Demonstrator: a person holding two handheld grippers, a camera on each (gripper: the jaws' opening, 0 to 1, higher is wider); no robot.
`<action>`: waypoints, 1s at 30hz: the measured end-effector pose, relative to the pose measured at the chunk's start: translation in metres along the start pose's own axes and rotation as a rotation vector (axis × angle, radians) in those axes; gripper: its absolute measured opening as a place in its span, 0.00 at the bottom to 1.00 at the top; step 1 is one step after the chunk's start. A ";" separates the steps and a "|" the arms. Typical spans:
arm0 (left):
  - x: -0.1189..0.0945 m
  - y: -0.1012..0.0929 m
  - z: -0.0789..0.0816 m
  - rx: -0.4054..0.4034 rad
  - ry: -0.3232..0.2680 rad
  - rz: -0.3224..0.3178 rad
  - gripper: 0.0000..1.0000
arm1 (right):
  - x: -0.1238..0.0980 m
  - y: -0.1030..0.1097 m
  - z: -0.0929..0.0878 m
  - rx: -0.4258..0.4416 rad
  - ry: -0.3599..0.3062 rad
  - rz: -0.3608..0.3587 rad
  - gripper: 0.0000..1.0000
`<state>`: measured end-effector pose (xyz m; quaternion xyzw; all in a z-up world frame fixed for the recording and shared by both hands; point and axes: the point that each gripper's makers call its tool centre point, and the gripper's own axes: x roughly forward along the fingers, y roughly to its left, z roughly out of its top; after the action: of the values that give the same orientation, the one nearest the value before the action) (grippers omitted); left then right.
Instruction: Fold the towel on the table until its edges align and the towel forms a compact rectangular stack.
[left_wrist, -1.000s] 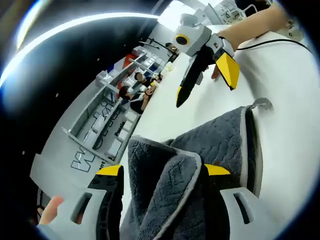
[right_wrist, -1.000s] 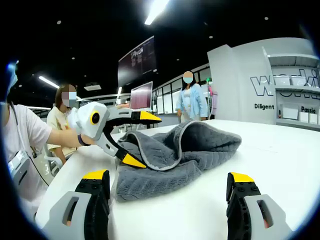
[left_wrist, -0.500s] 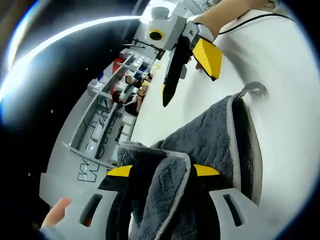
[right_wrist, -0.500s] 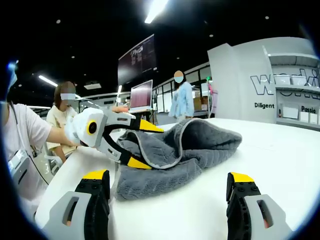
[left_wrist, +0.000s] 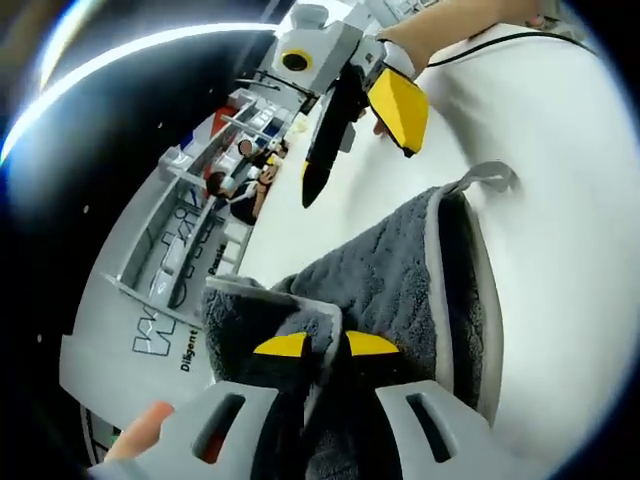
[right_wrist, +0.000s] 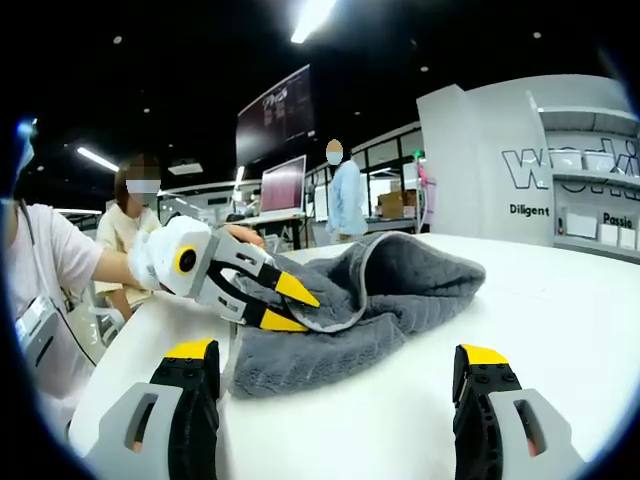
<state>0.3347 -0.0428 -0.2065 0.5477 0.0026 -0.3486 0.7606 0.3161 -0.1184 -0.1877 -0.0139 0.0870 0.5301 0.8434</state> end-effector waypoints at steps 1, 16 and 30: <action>0.000 -0.001 0.000 0.004 0.003 -0.001 0.08 | 0.000 0.000 0.000 0.000 0.000 0.000 0.99; -0.002 -0.002 -0.001 -0.041 0.013 -0.020 0.03 | 0.001 -0.001 -0.002 -0.001 0.008 0.000 0.99; -0.018 0.026 -0.007 -0.163 0.008 0.022 0.03 | 0.001 0.001 -0.004 -0.003 0.014 0.001 0.99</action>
<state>0.3374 -0.0239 -0.1810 0.4854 0.0281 -0.3367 0.8064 0.3154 -0.1174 -0.1914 -0.0189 0.0924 0.5304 0.8425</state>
